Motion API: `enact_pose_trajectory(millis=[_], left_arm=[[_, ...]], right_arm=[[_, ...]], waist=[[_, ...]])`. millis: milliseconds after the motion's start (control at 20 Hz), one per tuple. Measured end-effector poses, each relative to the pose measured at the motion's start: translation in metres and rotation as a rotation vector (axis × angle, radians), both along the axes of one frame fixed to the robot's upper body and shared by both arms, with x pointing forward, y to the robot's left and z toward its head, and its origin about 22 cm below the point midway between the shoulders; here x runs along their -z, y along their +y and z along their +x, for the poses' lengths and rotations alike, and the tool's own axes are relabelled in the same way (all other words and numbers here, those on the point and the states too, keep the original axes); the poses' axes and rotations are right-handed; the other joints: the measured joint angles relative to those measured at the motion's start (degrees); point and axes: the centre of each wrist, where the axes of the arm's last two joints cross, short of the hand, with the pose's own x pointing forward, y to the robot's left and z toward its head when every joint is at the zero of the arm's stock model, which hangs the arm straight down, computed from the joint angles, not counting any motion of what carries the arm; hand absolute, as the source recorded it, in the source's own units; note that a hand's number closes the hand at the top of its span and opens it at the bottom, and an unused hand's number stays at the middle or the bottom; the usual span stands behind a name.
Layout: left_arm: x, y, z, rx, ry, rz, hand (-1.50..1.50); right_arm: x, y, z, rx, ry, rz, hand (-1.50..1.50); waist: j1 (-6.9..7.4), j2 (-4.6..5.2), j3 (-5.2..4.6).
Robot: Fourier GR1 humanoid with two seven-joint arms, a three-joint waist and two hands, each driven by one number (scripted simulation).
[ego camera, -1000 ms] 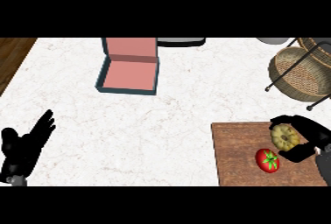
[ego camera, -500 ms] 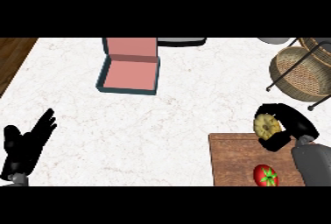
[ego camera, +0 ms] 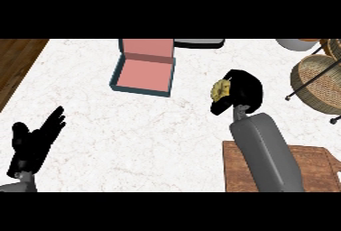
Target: Pick the squash from the cutting board and place it in the tiered basket
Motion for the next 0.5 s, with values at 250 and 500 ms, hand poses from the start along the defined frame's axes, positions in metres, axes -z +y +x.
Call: enact_pose_trajectory(millis=[250, 500], left_arm=[[0.004, 0.0, -0.003, -0.007, 0.004, 0.001, 0.0], [0.007, 0.004, -0.008, -0.029, 0.003, 0.0, 0.0]], right_arm=[[-0.05, 0.056, 0.008, 0.121, -0.184, -0.106, 1.5], [-0.089, 0.083, 0.012, 0.145, -0.342, -0.177, 1.5]], waist=[[-0.64, -0.1, 0.04], [-1.97, -0.15, 0.1]])
